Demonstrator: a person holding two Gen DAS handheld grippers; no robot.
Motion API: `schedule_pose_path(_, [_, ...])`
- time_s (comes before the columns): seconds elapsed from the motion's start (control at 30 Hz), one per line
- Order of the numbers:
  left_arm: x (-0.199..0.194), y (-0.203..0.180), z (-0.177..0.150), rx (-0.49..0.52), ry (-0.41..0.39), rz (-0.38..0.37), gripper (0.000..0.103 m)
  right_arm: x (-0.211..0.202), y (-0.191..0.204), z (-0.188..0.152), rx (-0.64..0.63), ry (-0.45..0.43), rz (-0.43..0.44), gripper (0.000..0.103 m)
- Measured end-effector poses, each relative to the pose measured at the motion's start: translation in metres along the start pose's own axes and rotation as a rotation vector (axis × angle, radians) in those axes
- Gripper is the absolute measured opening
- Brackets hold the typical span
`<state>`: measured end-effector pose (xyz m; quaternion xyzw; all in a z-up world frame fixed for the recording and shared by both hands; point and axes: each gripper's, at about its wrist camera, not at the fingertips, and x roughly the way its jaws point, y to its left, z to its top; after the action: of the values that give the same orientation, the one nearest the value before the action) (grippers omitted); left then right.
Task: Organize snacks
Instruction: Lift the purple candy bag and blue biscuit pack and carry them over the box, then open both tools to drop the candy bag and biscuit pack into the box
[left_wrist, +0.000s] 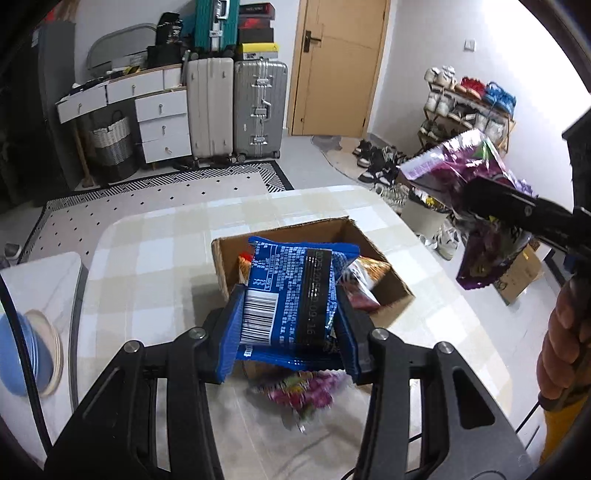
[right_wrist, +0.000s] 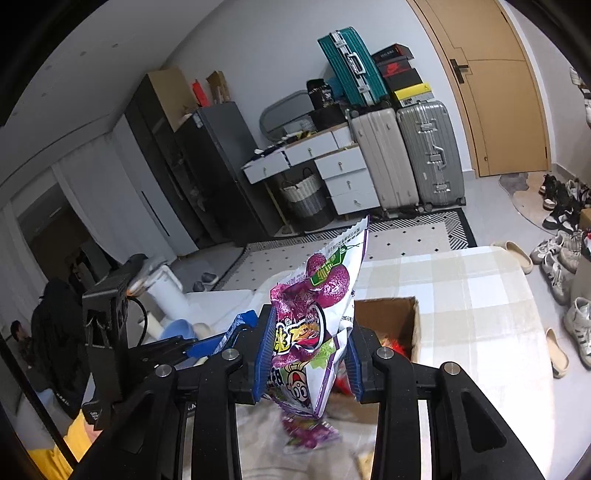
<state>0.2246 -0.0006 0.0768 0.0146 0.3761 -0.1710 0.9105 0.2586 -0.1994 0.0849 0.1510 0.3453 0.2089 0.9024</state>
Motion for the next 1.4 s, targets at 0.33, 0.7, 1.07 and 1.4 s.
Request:
schedule_pose_path(0.33, [0.104, 0.012, 0.026, -0.011, 0.113, 0.031, 0.042, 0.066, -0.033, 0.015, 0.029, 0.075, -0.012, 0.033])
schedule_pose_path(0.7, [0.159, 0.021, 0.026, -0.02, 0.165, 0.008, 0.042, 0.123, -0.073, 0.002, 0.087, 0.168, -0.015, 0.034])
schedule_pose_path(1.07, [0.183, 0.026, 0.018, -0.008, 0.195, 0.009, 0.042, 0.151, -0.083, -0.005, 0.109, 0.21, -0.011, 0.034])
schedule_pose_path(1.4, [0.187, 0.025, 0.018, -0.007, 0.202, 0.003, 0.042, 0.162, -0.08, -0.011, 0.115, 0.252, -0.018, 0.034])
